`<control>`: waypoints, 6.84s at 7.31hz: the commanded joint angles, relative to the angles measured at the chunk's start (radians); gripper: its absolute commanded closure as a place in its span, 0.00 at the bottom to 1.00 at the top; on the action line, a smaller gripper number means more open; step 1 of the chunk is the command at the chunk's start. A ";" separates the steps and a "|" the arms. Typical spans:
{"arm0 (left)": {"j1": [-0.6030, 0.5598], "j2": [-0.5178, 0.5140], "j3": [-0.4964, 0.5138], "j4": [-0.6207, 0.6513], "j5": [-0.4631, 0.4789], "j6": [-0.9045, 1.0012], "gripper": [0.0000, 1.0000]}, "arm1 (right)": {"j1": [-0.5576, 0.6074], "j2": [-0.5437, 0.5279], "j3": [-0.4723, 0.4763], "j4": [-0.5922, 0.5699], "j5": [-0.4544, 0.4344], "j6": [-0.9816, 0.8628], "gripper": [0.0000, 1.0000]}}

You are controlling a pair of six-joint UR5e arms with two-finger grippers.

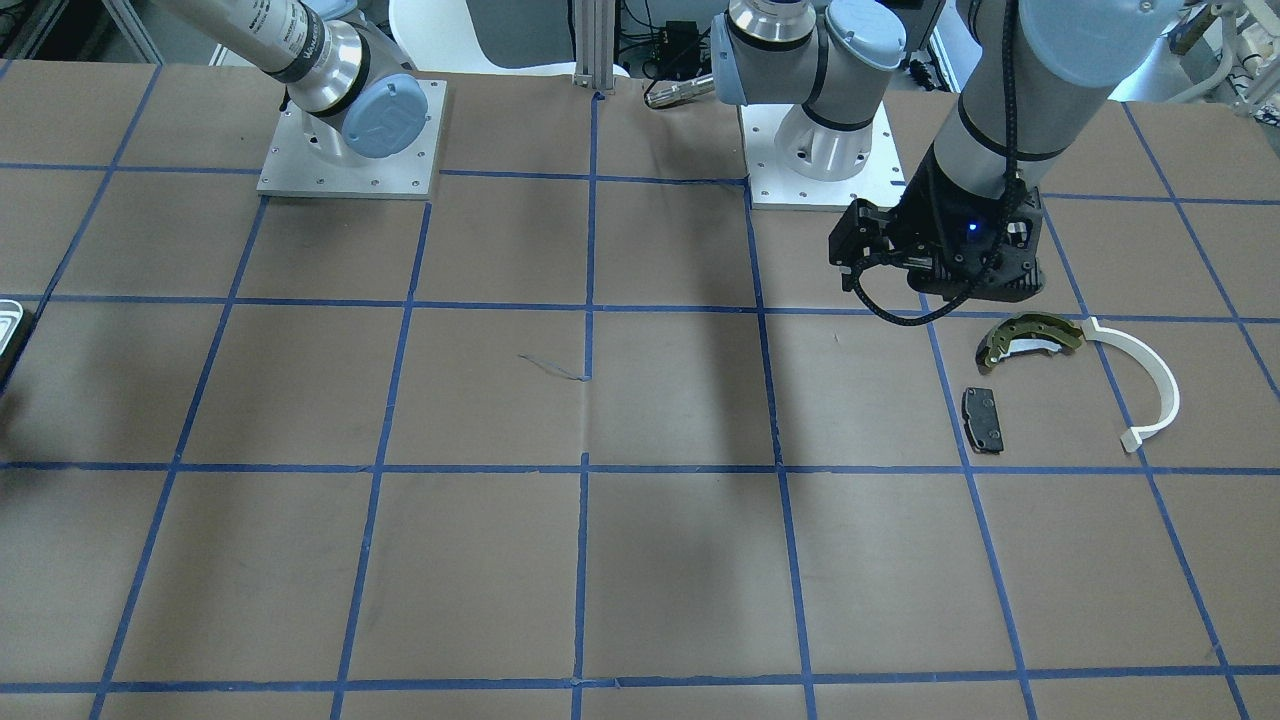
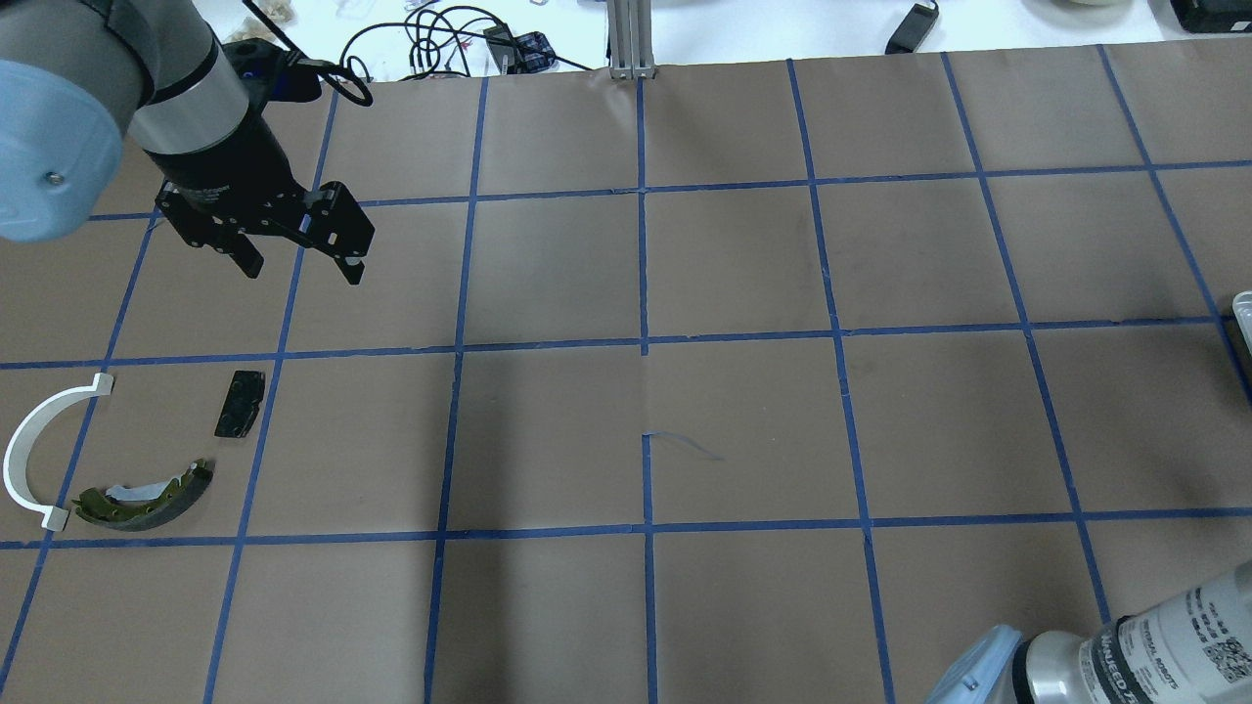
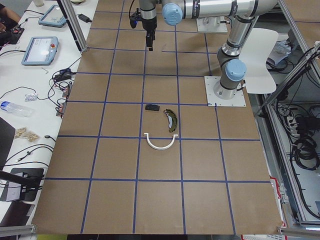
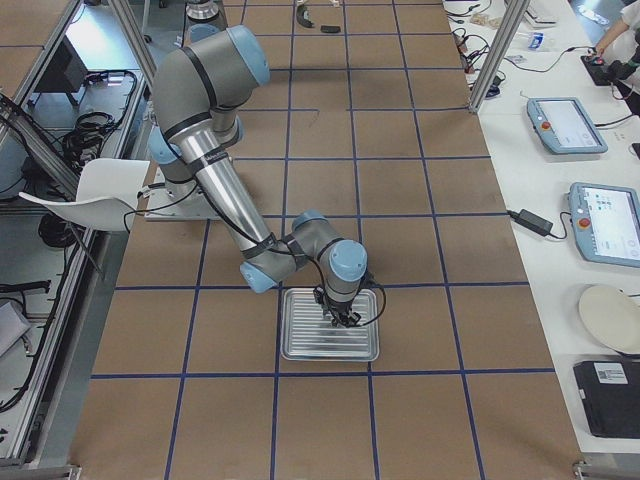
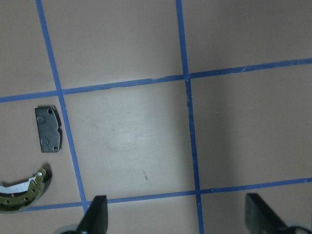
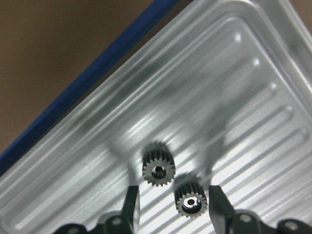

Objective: Place bearing gear from tray to pile

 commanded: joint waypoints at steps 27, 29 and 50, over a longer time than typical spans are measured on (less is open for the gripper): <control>0.001 -0.008 -0.040 0.024 0.039 0.011 0.00 | 0.140 -0.220 0.018 0.259 -0.012 0.333 0.98; 0.001 -0.010 -0.039 0.030 0.047 0.011 0.00 | 0.405 -0.355 0.050 0.370 -0.009 0.751 0.98; -0.296 -0.175 -0.269 0.469 -0.053 -0.409 0.00 | 0.527 -0.402 0.027 0.406 0.113 1.458 0.00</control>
